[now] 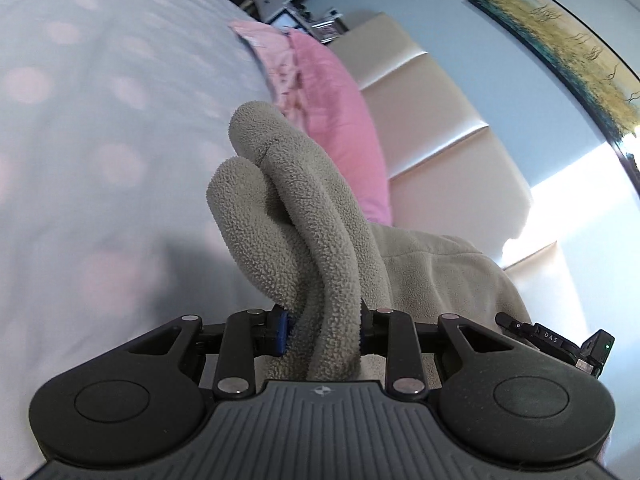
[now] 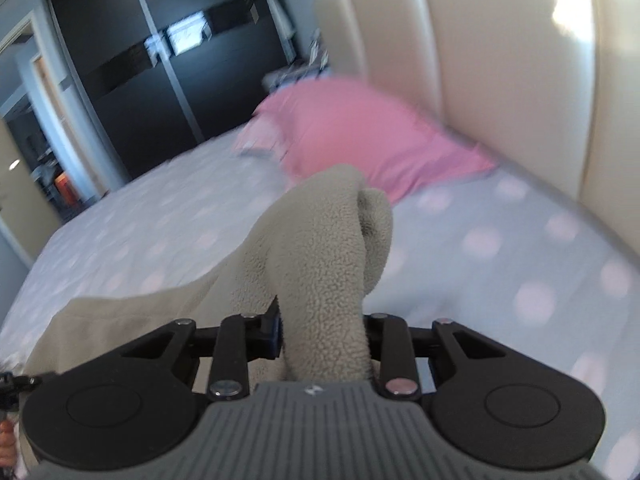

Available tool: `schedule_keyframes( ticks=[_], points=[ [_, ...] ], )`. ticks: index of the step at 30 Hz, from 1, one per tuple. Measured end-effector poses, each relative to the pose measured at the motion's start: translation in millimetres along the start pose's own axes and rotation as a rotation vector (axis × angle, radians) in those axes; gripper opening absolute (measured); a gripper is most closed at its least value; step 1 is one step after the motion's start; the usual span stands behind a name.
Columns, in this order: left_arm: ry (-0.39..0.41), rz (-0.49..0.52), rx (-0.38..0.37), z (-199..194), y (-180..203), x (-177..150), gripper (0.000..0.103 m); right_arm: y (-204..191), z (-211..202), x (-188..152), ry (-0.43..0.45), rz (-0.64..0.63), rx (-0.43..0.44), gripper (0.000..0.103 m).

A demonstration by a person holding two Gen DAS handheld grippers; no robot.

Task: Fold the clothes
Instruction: 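Carry the lifted fleece bundle with both tools toward the pink pillow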

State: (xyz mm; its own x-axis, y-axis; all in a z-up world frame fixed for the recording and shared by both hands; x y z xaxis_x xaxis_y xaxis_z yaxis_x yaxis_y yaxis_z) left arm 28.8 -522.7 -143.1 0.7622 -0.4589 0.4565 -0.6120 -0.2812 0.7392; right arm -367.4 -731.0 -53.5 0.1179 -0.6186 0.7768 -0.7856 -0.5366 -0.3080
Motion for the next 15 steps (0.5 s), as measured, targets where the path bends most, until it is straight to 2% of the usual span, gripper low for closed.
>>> schedule_keyframes(
  ticks=[7,15],
  points=[
    [0.029,0.009,-0.067,103.8,54.2,23.8,0.026,53.4,26.8,73.7,0.162,-0.07,-0.171,0.031],
    [0.047,0.02,-0.095,182.0,89.0,33.2,0.026,96.9,66.7,109.4,0.271,-0.171,-0.295,0.03]
  ],
)
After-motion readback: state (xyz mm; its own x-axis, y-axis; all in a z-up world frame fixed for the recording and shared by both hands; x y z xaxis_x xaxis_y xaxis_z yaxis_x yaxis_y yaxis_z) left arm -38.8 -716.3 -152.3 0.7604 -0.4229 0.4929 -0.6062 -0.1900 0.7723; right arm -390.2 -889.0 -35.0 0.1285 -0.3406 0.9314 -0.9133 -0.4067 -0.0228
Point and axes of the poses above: each gripper's, at about its wrist camera, not at the fingertips, and z roughly the way its jaws point, y to its right, x to its top, the point moved 5 cm from there along z, roughly the way its jaws point, and after that the axes turned 6 degrees about x, right-handed, at the moved point
